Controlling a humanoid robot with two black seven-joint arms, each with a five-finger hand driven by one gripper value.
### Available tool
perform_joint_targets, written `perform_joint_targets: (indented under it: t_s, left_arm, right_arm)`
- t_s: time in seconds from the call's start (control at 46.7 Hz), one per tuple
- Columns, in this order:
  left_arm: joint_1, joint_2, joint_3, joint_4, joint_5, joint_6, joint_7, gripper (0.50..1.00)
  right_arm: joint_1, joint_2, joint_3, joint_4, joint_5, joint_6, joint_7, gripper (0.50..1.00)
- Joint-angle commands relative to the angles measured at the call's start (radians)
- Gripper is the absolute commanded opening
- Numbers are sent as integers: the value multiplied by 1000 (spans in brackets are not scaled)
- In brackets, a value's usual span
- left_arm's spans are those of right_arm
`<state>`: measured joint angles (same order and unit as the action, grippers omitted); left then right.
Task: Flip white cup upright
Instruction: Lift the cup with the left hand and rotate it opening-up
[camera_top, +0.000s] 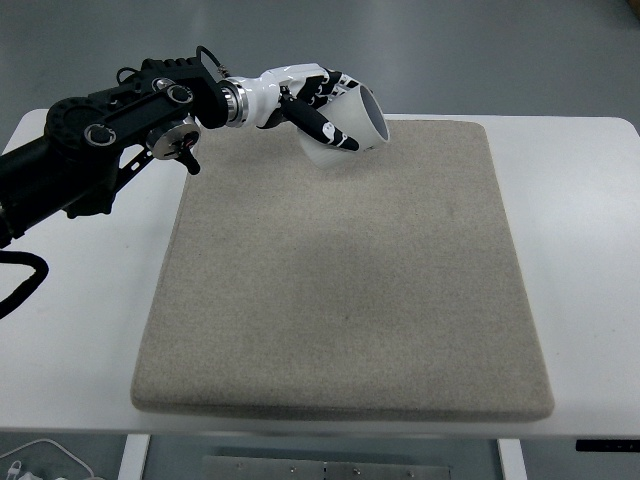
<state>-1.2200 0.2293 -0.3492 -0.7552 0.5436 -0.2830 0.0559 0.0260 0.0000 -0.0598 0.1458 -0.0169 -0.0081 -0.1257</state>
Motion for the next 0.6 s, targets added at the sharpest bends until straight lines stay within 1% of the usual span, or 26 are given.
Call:
perform_joint_targets:
  t_s: [0.0,0.086,0.278,0.385,0.578]
  left_arm:
    - [45,1,-71,11,-4,-28,-28,500]
    - [86,-1,-132,13,-2,-41,-68,500]
    - [155,-1,-212,11,-4,-79,-182,500]
    - [200,-1,-261,7,-4,-96,-229,500]
    - [255,-2,-298,11,-7,-116,-340,500]
  right_arm:
    - [0,0,0,0,0,0,0,930]
    - [0,0,0,0,0,0,0,930]
    - [0,0,0,0,0,0,0,930]
    - [0,0,0,0,0,0,0,930]
    - [0,0,0,0,0,0,0,930]
